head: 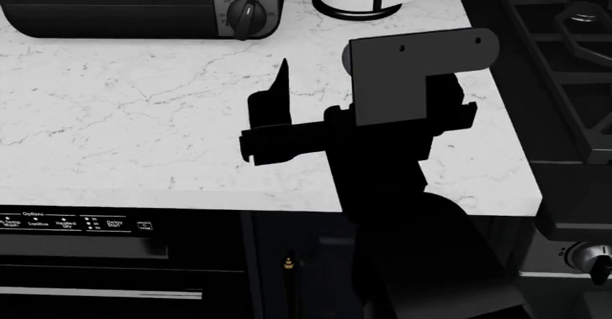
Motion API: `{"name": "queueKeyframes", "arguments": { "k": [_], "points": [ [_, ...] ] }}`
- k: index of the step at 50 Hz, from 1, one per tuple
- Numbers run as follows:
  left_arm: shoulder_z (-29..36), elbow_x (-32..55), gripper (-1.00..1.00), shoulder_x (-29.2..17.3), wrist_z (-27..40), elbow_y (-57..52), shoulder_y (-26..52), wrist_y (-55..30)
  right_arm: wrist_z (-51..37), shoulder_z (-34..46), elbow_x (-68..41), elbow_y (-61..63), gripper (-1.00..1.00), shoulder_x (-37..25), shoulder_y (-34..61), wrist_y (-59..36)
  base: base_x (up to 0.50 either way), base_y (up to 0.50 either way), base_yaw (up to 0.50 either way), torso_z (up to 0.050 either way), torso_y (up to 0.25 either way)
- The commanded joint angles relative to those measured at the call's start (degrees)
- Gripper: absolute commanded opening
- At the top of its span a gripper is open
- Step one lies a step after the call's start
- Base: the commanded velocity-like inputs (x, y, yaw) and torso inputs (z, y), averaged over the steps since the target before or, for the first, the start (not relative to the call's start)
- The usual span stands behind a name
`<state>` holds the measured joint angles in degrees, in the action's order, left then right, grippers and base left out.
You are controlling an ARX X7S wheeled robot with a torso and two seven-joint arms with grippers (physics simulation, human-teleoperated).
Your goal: Decrease the toaster oven temperature.
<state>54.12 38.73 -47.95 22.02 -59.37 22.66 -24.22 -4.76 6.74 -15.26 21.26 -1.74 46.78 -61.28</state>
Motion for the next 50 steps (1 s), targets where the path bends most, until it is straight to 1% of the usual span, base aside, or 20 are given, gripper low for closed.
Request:
{"name": "queueKeyframes", "arguments": {
  "k": [1,11,18,29,40,50],
  "points": [
    [7.1,-1.92,1.0,-2.43,1.3,-0.23,1.44,3.28,-5.9,-0.2,-5.11,-4.56,1.0,0.98,0.97,1.98,0.0,0.46,0.0,0.0,0.0],
    [9.86,-2.68,1.0,-2.86,2.58,-0.16,3.14,4.05,-6.01,-0.94,-9.83,-4.78,1.0,0.02,0.23,4.85,0.13,0.5,0.0,0.0,0.0],
    [11.19,-2.64,1.0,-2.82,3.25,0.06,4.23,4.56,-5.38,-1.94,-12.17,-5.02,1.0,-0.42,-1.12,7.62,0.32,0.45,0.0,0.0,0.0],
    [12.48,-3.29,1.0,-2.91,3.41,0.62,4.89,5.34,-7.48,-3.67,-14.84,-4.52,1.0,-0.83,-2.54,8.33,0.49,-0.01,0.0,0.0,0.0],
    [13.5,-3.81,1.0,-3.01,3.78,0.59,5.44,5.64,-7.73,-2.67,-16.58,-4.09,1.0,-1.52,-3.29,9.16,0.5,-0.1,0.0,0.0,0.0],
    [14.45,-4.11,1.0,-3.06,4.18,0.55,5.8,5.9,-8.86,-3.25,-18.49,-3.8,1.0,-1.79,-4.07,9.25,0.44,0.34,0.0,0.0,0.0]
  ]
}}
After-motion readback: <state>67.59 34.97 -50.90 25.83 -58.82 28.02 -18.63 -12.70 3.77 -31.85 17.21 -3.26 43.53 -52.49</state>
